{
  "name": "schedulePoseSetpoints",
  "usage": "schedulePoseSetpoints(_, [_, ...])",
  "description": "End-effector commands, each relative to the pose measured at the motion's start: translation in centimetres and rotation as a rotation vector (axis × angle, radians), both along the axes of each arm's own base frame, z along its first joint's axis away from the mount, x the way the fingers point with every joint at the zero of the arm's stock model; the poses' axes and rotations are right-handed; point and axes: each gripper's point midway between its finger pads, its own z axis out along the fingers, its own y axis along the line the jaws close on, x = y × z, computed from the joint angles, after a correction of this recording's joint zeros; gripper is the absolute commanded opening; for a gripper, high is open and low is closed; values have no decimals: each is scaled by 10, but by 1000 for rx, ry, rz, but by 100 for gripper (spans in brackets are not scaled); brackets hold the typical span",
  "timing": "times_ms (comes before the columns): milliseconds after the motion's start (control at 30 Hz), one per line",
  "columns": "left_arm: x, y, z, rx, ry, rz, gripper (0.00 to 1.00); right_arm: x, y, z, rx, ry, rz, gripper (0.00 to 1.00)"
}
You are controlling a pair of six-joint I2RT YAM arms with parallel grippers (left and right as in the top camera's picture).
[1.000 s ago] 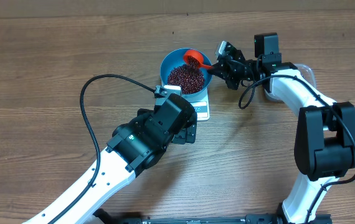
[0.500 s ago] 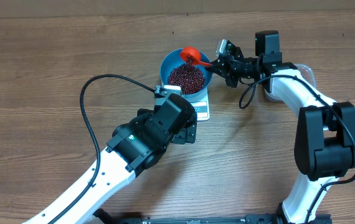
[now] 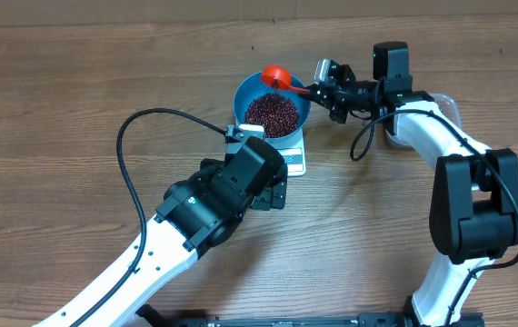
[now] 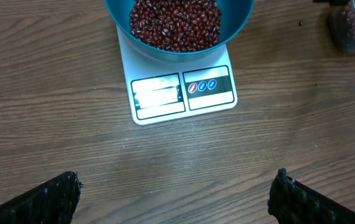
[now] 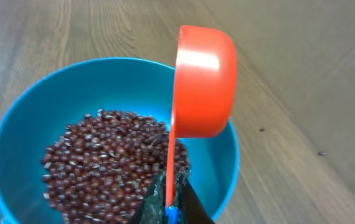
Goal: Scoop item into bowl and weigh 150g on scale
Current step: 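Tilt the red cup over the blue bowl to pour beans, then carry the empty red cup back over the bean tub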
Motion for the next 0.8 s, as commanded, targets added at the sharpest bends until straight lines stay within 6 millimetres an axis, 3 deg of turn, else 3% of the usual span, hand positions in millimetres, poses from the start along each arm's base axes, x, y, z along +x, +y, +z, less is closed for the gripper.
schedulePoseSetpoints(0, [1, 0, 0, -1, -4, 14, 99, 6, -3, 2, -19, -37, -10, 4])
schedulePoseSetpoints(267, [1, 0, 1, -1, -4, 14, 100, 6, -3, 1, -29, -50, -1, 4])
schedulePoseSetpoints(400, [1, 0, 0, -1, -4, 14, 99, 6, -4, 7, 18, 44, -53, 4])
schedulePoseSetpoints(567, [1, 0, 1, -1, -4, 14, 100, 8, -19, 47, 161, 247, -212, 4])
schedulePoseSetpoints(633, [1, 0, 1, -1, -4, 14, 100, 6, -33, 70, 237, 350, -296, 4])
schedulePoseSetpoints(767, [1, 0, 1, -1, -4, 14, 99, -5, -62, 94, 338, 550, -437, 4])
